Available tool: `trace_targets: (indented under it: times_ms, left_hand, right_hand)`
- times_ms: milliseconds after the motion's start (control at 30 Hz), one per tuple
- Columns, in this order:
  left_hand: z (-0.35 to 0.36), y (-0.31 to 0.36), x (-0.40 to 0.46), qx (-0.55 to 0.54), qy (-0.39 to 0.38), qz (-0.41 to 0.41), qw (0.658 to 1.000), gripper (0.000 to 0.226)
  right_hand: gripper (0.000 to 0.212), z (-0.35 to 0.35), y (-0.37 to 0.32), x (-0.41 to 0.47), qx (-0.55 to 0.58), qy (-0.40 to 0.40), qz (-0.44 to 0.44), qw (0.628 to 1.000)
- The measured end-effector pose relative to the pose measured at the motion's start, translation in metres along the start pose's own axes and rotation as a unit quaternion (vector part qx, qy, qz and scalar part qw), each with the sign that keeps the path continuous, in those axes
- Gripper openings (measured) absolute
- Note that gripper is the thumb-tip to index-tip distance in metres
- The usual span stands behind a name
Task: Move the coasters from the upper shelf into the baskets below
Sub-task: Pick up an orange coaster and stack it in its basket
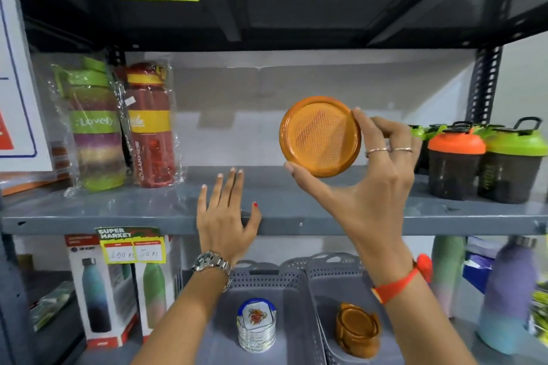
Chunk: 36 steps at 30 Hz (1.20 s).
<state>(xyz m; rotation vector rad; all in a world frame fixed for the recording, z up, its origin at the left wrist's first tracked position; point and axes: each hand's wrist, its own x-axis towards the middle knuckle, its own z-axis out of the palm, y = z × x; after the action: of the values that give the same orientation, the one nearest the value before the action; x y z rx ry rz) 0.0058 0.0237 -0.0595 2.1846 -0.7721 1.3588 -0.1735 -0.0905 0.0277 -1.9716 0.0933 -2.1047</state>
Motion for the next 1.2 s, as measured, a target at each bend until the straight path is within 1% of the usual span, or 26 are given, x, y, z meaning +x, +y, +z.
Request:
trace_targets:
  times_ms: [200,467,533,633,767,833,900,967,1033,1133,1200]
  left_hand:
    - [-0.001,0.000,0.001,0.007,0.002,0.001,1.000,0.065]
    - [0.001,-0.001,0.001,0.005,0.016,0.007,1.000,0.065]
    - [0.002,0.000,0.001,0.004,0.023,0.006,1.000,0.065]
    - [0.004,0.011,-0.003,-0.002,0.037,0.013,0.999,0.062]
    - [0.010,0.036,-0.015,-0.017,0.043,0.075,0.996,0.062]
    - [0.013,0.046,-0.020,-0.024,0.041,0.103,0.994,0.063]
    - [0.020,0.052,-0.027,-0.021,0.037,0.124,0.991,0.064]
    - [0.028,0.054,-0.033,-0.012,0.034,0.135,0.990,0.063]
    - [0.033,0.055,-0.036,0.003,0.039,0.133,0.990,0.062]
    - [0.040,0.055,-0.037,0.021,0.054,0.122,0.991,0.061]
    - [0.042,0.055,-0.037,0.031,0.062,0.118,0.991,0.060]
  right_hand:
    - [0.090,-0.024,-0.012,0.007,-0.003,0.019,-0.027,0.999]
    - [0.089,-0.026,-0.004,-0.008,0.006,-0.029,0.015,0.999]
    - [0.088,-0.029,0.006,-0.022,0.009,-0.049,0.034,0.998]
    - [0.088,-0.035,0.026,-0.052,0.014,-0.102,0.065,0.993]
    - [0.087,-0.041,0.058,-0.106,0.007,-0.170,0.085,0.982]
    - [0.088,-0.039,0.077,-0.135,-0.009,-0.199,0.117,0.973]
    - [0.089,-0.033,0.098,-0.162,-0.045,-0.242,0.171,0.954]
    - [0.093,-0.024,0.122,-0.185,-0.101,-0.296,0.229,0.922]
    - [0.095,-0.013,0.146,-0.205,-0.170,-0.349,0.259,0.885]
    - [0.085,-0.001,0.178,-0.230,-0.260,-0.417,0.290,0.821]
    - [0.079,0.003,0.195,-0.243,-0.300,-0.447,0.315,0.782]
